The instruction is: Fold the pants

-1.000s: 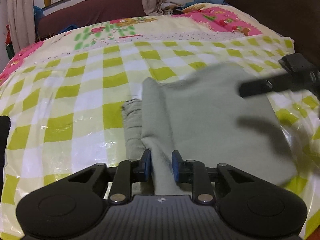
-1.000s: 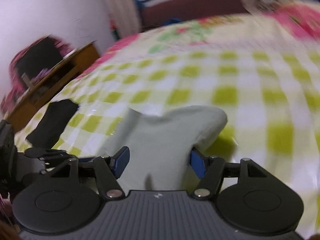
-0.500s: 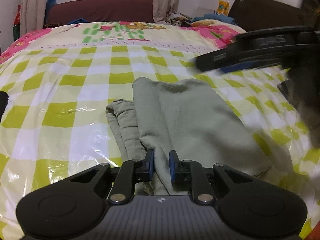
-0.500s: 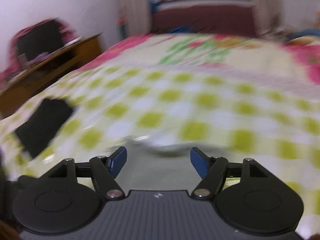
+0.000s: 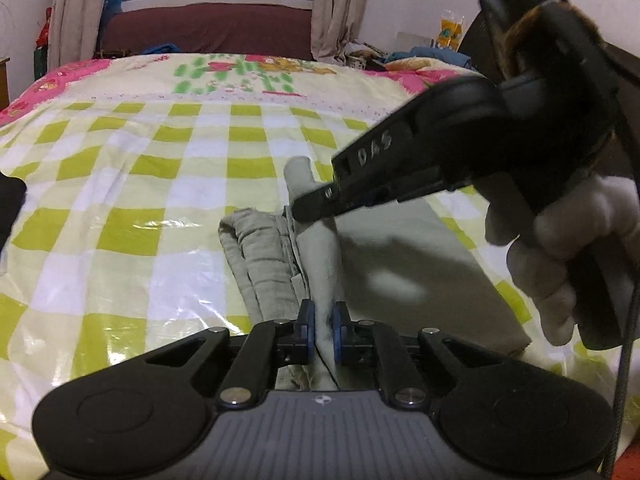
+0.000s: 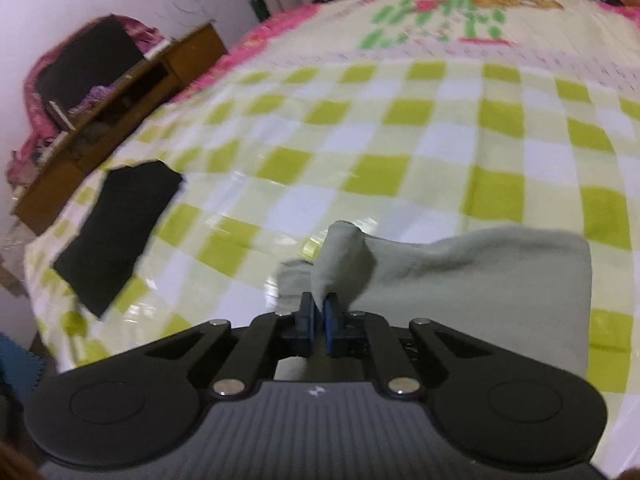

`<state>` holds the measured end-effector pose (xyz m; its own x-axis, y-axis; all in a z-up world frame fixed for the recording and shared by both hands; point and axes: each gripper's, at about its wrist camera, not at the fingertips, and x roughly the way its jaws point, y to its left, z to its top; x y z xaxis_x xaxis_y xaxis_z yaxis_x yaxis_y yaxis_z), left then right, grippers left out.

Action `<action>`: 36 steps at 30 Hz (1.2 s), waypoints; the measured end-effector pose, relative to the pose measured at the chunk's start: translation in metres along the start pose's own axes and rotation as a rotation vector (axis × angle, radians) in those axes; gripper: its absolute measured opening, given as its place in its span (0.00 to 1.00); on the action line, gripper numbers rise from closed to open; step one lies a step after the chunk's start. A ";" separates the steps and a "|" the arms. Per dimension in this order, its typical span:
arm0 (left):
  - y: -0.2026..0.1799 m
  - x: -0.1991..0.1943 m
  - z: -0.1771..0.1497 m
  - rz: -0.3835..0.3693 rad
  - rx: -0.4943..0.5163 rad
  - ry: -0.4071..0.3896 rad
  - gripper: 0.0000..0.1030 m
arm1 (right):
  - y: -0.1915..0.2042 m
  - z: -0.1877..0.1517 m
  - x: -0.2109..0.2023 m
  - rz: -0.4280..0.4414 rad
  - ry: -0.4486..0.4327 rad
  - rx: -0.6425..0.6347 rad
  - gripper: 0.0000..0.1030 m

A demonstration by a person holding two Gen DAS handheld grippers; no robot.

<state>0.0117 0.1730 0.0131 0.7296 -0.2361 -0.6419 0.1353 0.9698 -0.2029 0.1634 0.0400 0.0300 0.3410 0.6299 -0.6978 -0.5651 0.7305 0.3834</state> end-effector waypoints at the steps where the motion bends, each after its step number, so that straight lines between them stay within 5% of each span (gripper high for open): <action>1: 0.001 -0.004 0.001 0.003 -0.004 -0.007 0.24 | 0.006 0.001 -0.002 0.025 -0.010 0.000 0.06; 4: 0.007 -0.011 0.000 0.040 -0.019 -0.007 0.24 | 0.017 0.002 0.013 0.049 -0.003 -0.015 0.07; 8: 0.014 0.004 -0.004 0.102 -0.030 0.090 0.33 | 0.007 -0.007 0.041 0.027 0.077 0.011 0.13; 10: 0.011 -0.003 -0.002 0.117 -0.020 0.081 0.37 | -0.001 -0.010 0.020 0.070 0.032 0.045 0.15; 12: 0.008 -0.011 0.000 0.144 -0.007 0.064 0.43 | -0.008 -0.012 -0.003 0.098 -0.022 0.046 0.27; 14: 0.005 -0.015 0.001 0.188 0.001 0.063 0.43 | -0.013 -0.015 -0.025 0.087 -0.071 0.036 0.37; 17: 0.000 -0.022 0.002 0.233 -0.008 0.055 0.43 | -0.022 -0.025 -0.047 0.021 -0.116 0.000 0.37; 27: -0.072 0.005 0.029 0.089 0.062 0.008 0.44 | -0.104 -0.070 -0.094 -0.144 -0.150 0.154 0.38; 32: -0.059 0.001 0.035 0.178 0.061 -0.003 0.49 | -0.122 -0.077 -0.084 -0.023 -0.129 0.214 0.61; 36: -0.028 -0.003 0.023 0.293 0.017 0.011 0.62 | -0.120 -0.079 -0.053 0.024 -0.092 0.227 0.64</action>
<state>0.0215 0.1481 0.0378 0.7318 0.0539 -0.6794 -0.0691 0.9976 0.0047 0.1532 -0.1015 -0.0271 0.4026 0.6614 -0.6328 -0.3943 0.7492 0.5321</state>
